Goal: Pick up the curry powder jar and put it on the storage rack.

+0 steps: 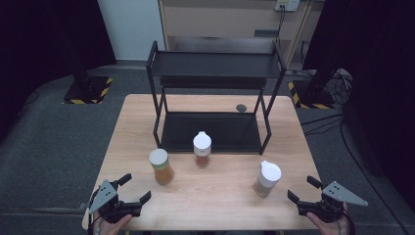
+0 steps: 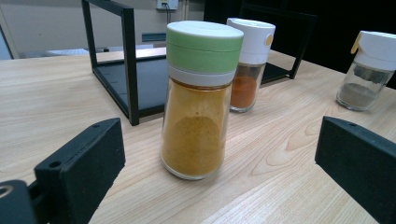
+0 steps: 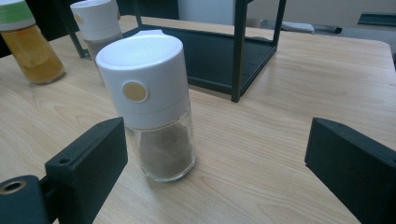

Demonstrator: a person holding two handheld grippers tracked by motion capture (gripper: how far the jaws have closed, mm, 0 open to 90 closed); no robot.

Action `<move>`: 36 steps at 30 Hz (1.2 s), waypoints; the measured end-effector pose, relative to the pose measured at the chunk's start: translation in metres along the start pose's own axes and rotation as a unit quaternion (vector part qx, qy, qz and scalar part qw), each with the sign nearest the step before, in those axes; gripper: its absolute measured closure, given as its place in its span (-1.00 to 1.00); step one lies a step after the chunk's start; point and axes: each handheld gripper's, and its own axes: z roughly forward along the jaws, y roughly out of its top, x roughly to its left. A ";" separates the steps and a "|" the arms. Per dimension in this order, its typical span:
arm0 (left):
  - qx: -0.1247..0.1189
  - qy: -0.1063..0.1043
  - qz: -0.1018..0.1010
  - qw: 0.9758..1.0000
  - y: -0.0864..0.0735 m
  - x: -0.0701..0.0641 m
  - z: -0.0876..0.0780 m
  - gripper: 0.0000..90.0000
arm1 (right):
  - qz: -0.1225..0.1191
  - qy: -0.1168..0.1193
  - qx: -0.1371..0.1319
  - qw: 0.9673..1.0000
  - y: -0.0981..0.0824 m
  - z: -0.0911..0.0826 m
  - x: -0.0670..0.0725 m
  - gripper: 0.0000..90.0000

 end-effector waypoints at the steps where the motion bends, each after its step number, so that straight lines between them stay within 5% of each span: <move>1: 0.001 0.000 0.000 1.000 0.000 0.000 0.000 -1.00 | 0.000 0.000 -0.001 1.000 0.000 0.000 0.000 -0.85; 36: 0.000 0.022 -0.016 1.000 0.002 -0.004 -0.004 -1.00 | 0.000 -0.001 -0.016 1.000 -0.004 -0.005 0.000 -0.86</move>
